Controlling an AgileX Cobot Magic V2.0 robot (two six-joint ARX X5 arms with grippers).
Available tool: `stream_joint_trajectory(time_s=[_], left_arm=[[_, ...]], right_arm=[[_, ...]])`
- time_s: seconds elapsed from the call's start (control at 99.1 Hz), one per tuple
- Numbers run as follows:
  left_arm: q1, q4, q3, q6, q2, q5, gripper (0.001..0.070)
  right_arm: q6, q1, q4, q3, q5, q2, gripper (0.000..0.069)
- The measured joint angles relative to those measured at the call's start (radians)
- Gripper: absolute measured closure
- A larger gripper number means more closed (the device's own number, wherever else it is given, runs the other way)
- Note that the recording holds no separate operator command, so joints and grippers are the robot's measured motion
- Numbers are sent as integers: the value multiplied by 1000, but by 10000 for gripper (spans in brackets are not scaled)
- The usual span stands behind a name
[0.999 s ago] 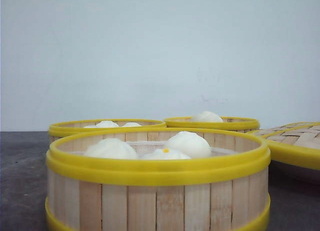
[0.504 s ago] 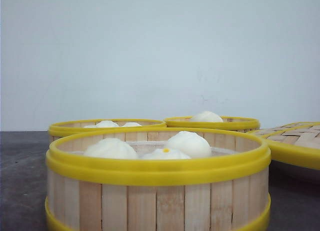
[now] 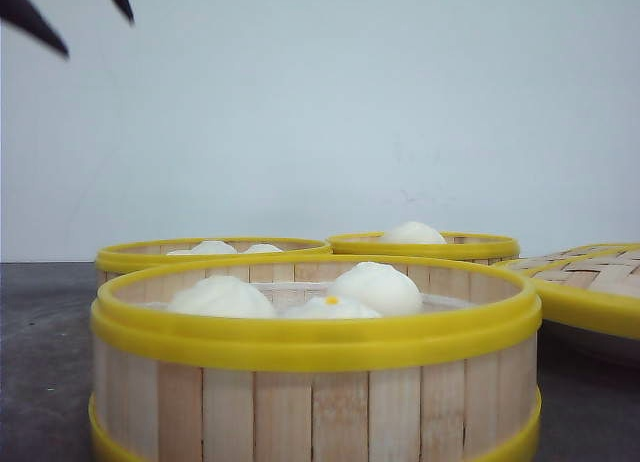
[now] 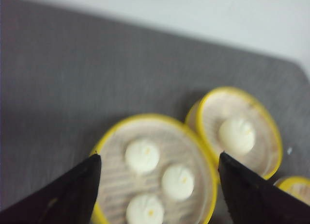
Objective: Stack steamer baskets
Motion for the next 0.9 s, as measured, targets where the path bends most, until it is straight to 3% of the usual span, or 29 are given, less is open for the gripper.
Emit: stream_joint_trajectory(time_s=[0.262, 0.444, 0.696, 0.898], left_arm=[[10, -10, 12, -2, 136, 1, 230], [9, -48, 12, -2, 245, 1, 231], [-1, -92, 12, 10, 358, -9, 239], [-21, -114, 12, 45, 413, -96, 373]], right_arm=[[0, -40, -243, 148, 0, 226, 133], [0, -36, -283, 152, -3, 343, 133], [0, -28, -275, 152, -2, 380, 133], [-1, -28, -274, 152, -1, 383, 133]])
